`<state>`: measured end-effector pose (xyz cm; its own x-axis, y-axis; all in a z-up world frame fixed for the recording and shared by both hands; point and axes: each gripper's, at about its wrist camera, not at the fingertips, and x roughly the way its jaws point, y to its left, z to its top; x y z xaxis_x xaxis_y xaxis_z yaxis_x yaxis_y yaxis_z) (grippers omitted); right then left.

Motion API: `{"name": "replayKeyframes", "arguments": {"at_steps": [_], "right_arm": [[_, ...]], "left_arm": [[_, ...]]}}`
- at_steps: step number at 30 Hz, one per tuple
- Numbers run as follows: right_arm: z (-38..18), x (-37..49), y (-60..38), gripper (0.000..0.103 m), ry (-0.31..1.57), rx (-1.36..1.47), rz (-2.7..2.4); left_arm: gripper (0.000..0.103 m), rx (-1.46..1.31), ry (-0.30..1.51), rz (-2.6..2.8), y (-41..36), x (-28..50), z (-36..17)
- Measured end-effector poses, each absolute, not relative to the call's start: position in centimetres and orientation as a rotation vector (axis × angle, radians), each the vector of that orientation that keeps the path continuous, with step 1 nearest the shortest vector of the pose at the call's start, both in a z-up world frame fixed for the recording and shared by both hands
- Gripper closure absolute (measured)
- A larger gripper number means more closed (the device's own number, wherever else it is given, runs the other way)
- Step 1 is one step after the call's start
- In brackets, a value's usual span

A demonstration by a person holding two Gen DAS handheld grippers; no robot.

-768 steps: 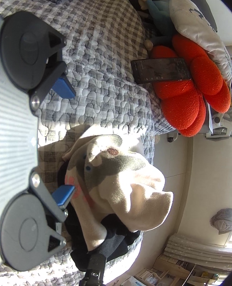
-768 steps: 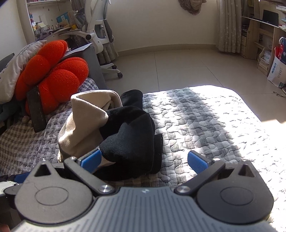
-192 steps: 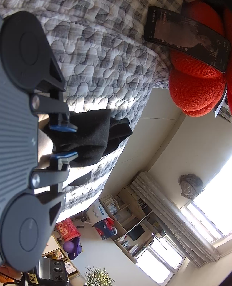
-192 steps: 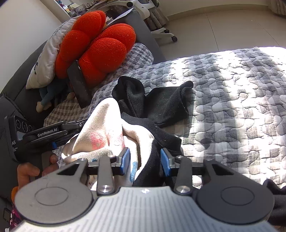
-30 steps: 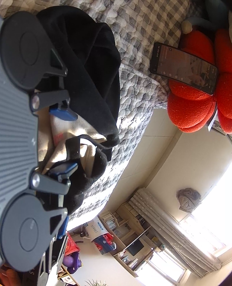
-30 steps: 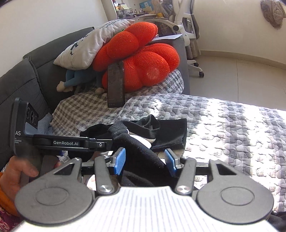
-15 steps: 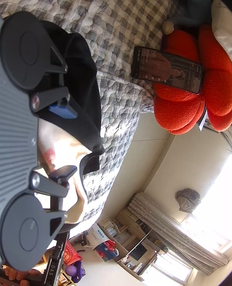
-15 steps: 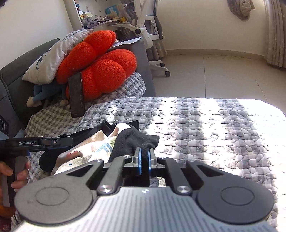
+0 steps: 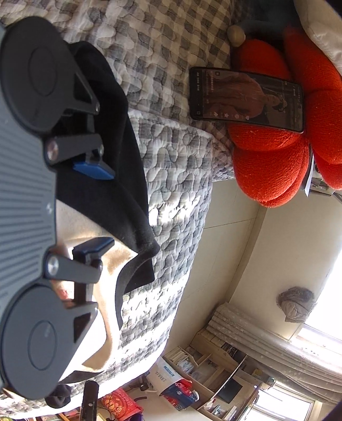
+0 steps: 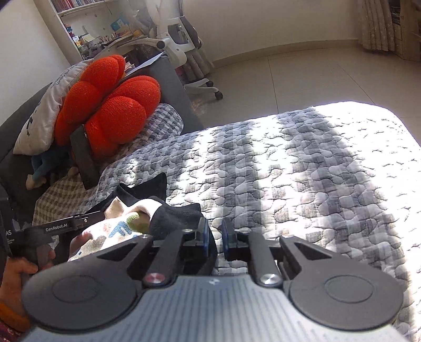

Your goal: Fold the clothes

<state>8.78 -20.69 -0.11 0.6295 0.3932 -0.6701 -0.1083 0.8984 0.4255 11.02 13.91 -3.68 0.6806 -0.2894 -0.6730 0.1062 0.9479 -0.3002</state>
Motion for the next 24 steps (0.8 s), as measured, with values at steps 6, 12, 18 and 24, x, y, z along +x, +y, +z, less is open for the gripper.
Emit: {"name": "replayKeyframes", "arguments": {"at_steps": [6, 12, 18, 24], "right_arm": [[-1.6, 9.5, -21.1, 0.046, 0.893, 0.470, 0.298], [-3.4, 10.2, -18.8, 0.047, 0.946, 0.429, 0.348], [-3.8, 9.2, -16.3, 0.099, 0.950, 0.318, 0.362], [0.3, 6.4, -17.6, 0.100, 0.774, 0.271, 0.260]], "left_arm": [[0.069, -0.250, 0.789, -0.219, 14.1, 10.9, -3.8], [0.079, -0.241, 0.771, -0.206, 13.7, 10.6, -4.0], [0.095, -0.268, 0.736, -0.189, 13.6, 9.9, -4.1], [0.097, -0.262, 0.643, -0.187, 13.3, 6.1, -1.0]]}}
